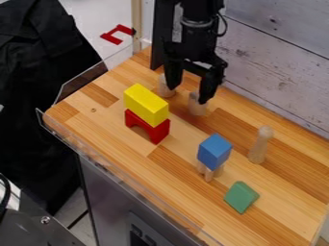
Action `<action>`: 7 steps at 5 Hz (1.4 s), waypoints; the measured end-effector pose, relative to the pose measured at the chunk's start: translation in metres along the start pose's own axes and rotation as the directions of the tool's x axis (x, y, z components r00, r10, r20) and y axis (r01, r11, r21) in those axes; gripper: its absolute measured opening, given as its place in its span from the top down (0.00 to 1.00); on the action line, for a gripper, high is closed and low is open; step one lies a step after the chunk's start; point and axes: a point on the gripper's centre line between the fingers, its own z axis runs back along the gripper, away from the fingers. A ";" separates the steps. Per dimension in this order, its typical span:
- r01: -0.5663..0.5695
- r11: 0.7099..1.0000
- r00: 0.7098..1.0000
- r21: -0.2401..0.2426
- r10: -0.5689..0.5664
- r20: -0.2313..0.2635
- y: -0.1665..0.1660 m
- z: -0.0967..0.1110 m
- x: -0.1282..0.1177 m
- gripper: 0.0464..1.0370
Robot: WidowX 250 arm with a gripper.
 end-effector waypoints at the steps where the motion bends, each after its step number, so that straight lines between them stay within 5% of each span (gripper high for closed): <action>1: -0.003 1.000 1.000 -0.007 0.003 -0.014 0.000 -0.007 0.002 0.04; 4: -0.013 1.000 0.998 -0.013 0.012 -0.065 -0.005 -0.026 0.008 0.07; 5: -0.034 0.999 0.997 0.001 0.034 -0.066 -0.005 -0.029 0.009 0.35; 6: -0.066 0.998 0.996 -0.001 0.066 -0.058 -0.004 -0.033 0.010 0.51; 7: -0.090 0.996 0.995 -0.003 0.090 -0.051 -0.002 -0.033 0.004 0.52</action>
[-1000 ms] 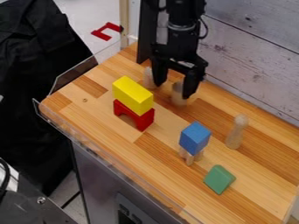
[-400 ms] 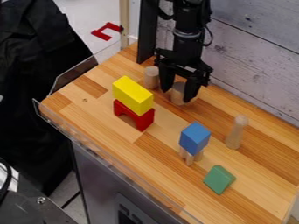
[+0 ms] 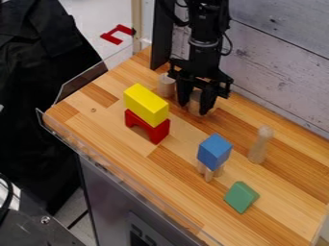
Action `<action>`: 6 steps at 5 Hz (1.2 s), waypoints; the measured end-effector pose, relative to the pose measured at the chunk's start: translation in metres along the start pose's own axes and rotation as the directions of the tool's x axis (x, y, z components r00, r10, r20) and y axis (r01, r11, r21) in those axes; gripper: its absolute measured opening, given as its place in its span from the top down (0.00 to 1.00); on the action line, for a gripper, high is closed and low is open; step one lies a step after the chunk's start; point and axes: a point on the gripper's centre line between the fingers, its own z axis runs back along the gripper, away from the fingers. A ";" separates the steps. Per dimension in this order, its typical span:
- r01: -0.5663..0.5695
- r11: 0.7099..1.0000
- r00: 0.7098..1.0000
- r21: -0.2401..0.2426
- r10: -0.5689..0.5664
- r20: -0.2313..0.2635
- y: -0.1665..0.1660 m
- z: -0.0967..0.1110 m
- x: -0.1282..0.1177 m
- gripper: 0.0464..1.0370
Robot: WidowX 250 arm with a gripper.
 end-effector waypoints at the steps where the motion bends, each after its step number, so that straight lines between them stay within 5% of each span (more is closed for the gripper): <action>1: -0.022 1.000 0.999 -0.001 0.022 0.023 0.001 0.009 -0.007 0.52; 3: -0.034 0.999 0.992 0.034 0.030 0.119 -0.004 0.069 -0.028 0.52; 6: 0.007 1.000 0.994 0.007 -0.008 0.114 -0.020 0.092 -0.073 0.52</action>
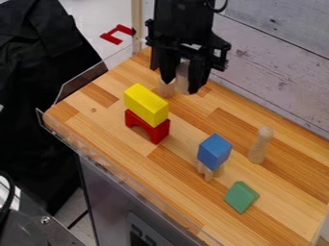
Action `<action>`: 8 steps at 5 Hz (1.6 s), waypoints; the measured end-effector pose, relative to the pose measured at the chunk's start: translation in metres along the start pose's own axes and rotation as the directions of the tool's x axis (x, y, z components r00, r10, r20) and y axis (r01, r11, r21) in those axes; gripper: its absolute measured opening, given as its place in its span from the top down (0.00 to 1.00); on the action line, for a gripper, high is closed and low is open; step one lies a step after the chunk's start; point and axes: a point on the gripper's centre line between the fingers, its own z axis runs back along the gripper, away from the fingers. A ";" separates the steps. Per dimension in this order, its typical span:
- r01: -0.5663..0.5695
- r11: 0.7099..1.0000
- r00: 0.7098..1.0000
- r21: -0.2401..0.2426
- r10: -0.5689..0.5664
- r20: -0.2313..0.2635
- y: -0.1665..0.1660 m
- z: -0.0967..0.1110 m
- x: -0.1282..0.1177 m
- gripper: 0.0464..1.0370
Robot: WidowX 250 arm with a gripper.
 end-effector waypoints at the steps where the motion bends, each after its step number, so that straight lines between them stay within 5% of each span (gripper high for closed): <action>1: 0.032 0.999 0.998 -0.025 -0.034 -0.044 -0.013 -0.010 -0.015 0.52; 3: 0.136 0.990 0.986 -0.038 -0.139 -0.091 -0.039 -0.022 -0.022 0.52; 8: 0.199 0.979 0.970 -0.044 -0.203 -0.134 -0.053 -0.034 -0.022 0.52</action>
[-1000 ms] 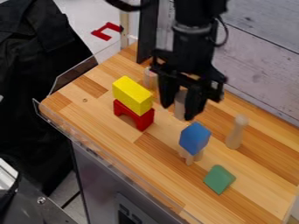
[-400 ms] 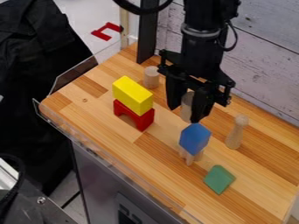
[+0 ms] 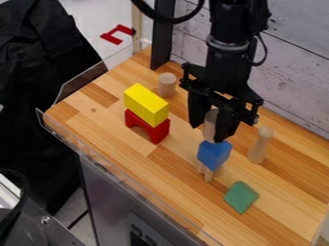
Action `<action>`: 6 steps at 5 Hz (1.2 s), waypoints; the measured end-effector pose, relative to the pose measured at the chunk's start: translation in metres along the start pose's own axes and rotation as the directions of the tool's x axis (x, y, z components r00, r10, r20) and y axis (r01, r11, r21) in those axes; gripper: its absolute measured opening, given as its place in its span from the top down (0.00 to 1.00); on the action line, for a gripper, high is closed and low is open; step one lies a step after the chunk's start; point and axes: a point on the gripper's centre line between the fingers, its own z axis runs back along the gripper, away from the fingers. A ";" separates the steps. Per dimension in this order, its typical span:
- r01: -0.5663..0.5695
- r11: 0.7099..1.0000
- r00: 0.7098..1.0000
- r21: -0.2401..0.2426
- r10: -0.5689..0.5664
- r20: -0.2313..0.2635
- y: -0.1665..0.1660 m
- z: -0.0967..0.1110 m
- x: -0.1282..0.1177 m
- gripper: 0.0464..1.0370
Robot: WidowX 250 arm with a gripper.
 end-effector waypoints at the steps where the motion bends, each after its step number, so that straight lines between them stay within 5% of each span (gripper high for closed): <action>1: 0.006 1.000 1.000 0.001 -0.006 -0.004 -0.001 -0.005 0.002 0.52; 4: -0.002 1.000 1.000 0.001 0.002 -0.004 -0.001 -0.005 0.002 0.52; 6: 0.009 1.000 0.999 0.001 -0.009 -0.045 -0.001 -0.012 -0.001 0.46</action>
